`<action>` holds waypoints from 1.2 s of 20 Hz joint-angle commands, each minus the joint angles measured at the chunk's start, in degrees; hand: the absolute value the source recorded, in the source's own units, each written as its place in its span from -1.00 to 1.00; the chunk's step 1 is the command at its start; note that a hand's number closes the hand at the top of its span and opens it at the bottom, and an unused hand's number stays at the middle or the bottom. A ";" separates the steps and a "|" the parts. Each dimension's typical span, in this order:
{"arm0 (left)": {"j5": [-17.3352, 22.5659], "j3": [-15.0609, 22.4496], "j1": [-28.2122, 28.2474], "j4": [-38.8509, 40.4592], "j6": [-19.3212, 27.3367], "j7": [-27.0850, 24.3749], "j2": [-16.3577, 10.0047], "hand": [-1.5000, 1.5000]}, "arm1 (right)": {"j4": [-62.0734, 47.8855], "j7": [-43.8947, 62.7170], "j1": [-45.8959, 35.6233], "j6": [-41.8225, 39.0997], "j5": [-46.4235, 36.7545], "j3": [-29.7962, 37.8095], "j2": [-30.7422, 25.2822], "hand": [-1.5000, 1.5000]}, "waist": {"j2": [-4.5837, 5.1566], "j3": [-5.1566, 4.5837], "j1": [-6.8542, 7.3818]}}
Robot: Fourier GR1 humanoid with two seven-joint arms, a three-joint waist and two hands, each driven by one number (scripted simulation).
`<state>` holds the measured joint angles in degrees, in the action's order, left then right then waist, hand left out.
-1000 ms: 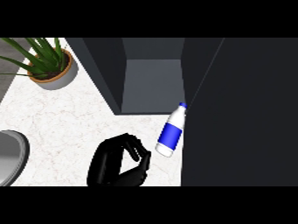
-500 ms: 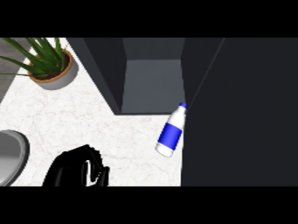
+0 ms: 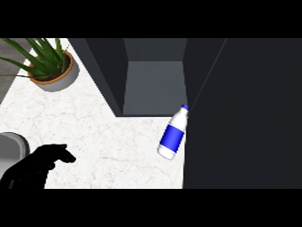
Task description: Pick up the bottled water, place it into the cabinet and close the cabinet
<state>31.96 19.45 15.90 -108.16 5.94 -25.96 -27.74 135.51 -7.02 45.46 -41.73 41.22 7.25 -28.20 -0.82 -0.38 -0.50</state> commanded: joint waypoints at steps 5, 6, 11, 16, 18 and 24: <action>5.88 -9.20 5.48 -4.01 -3.61 -0.50 -6.00 -1.00 | 17.77 4.95 0.08 1.47 -8.38 -4.82 -1.07 1.00 | -0.45 -0.24 0.60; 6.65 -10.32 5.90 -2.73 -5.37 -0.83 -7.07 -1.00 | 17.36 5.56 -1.02 1.71 -8.68 -5.52 -1.59 1.00 | -0.20 -0.27 0.72; 9.73 -13.52 8.86 -5.22 -7.50 0.10 -9.65 -1.00 | 16.95 7.93 -5.60 2.46 -10.00 -10.24 -2.98 1.00 | -0.66 -0.45 1.60; 12.14 -16.18 10.59 -4.62 -9.52 -0.22 -10.66 -1.00 | 15.92 10.61 -11.57 3.43 -11.47 -16.02 -3.93 1.00 | -0.90 -0.69 1.91; 12.91 -16.66 11.10 -4.15 -9.84 -0.14 -10.61 -1.00 | 16.05 12.08 -14.86 3.90 -11.56 -16.69 -5.35 1.00 | -0.91 -0.87 1.89; 15.30 -19.73 13.61 -3.96 -13.15 0.09 -13.02 -1.00 | 13.11 16.48 -22.08 9.18 -11.85 -23.72 -4.09 1.00 | -1.24 -0.99 2.37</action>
<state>45.79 1.74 28.08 -112.64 -5.51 -25.84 -39.56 135.40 4.03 25.57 -37.54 36.93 -14.54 -32.33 -1.88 -1.27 1.83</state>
